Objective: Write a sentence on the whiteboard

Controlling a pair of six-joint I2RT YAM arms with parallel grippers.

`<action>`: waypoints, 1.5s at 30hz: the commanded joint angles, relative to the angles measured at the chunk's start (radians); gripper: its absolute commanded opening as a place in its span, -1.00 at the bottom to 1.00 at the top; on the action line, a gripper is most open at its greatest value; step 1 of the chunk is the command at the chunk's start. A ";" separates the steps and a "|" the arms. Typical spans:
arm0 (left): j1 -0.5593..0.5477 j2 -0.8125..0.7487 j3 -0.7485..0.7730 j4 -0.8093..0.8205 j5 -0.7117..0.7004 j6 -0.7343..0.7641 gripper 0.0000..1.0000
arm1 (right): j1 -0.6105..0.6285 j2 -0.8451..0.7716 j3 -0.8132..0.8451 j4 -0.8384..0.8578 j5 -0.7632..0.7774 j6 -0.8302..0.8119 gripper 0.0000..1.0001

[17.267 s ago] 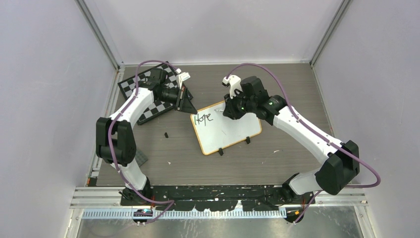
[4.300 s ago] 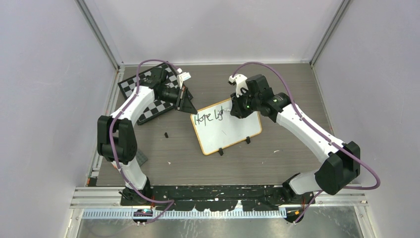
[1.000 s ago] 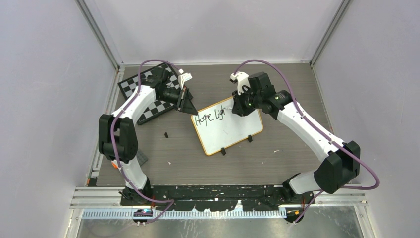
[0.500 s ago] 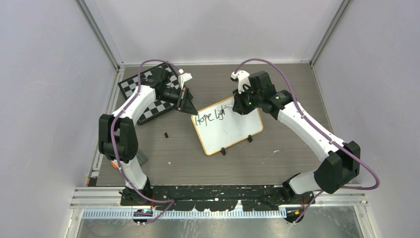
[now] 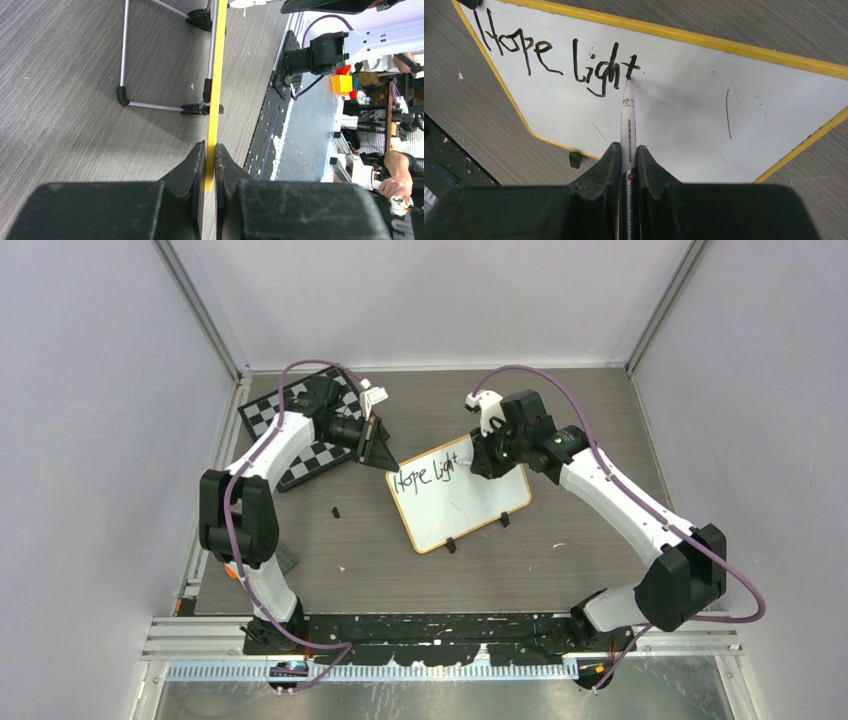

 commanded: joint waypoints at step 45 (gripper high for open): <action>-0.026 0.031 0.020 -0.030 -0.047 0.035 -1.00 | -0.016 -0.009 0.082 -0.004 0.057 -0.022 -1.00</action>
